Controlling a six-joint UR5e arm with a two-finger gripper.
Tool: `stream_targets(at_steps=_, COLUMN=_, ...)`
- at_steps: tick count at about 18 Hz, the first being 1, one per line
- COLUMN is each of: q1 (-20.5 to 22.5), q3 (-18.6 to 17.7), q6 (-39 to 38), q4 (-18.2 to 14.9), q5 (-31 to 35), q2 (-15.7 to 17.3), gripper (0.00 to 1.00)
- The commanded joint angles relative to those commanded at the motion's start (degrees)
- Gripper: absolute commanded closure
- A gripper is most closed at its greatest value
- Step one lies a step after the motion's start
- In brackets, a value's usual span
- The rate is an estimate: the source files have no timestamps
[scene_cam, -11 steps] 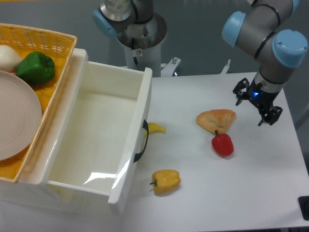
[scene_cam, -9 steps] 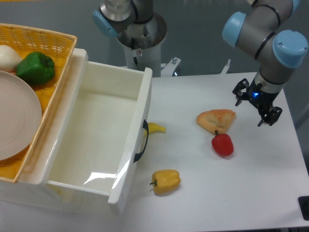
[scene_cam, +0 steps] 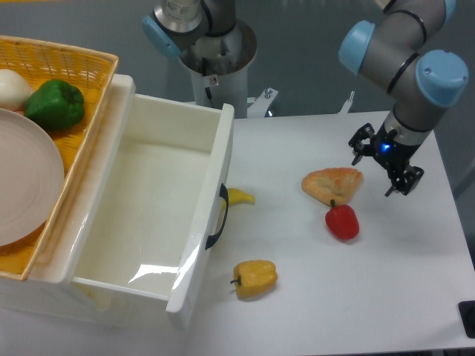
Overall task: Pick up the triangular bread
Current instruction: 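Move the gripper over the triangular flatbread, opening the fingers, then lower the gripper onto the flatbread's edge and close the fingers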
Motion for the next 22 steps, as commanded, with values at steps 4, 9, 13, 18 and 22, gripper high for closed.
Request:
stream_targets(at_steps=4, q1=4.57, q3=-5.09, q6=0.62, q4=0.35, q5=-0.18, q2=0.44, gripper=0.0)
stream_targets(at_steps=9, q1=5.19, q3=-7.38, q6=1.23, q4=0.17, q5=0.09, q2=0.35, gripper=0.0)
stream_targets(at_steps=13, q1=4.93, q3=-8.53, q6=0.44, q4=0.61, q5=-0.18, q2=-0.09, gripper=0.0)
stream_targets(at_steps=18, q1=4.67, q3=-10.19, q6=0.35, q4=3.94, q5=-0.18, q2=-1.14, gripper=0.06)
stream_targets(at_steps=22, q1=4.67, q3=-11.61, q6=0.35, q4=7.47, q5=-0.79, q2=-1.93, gripper=0.06)
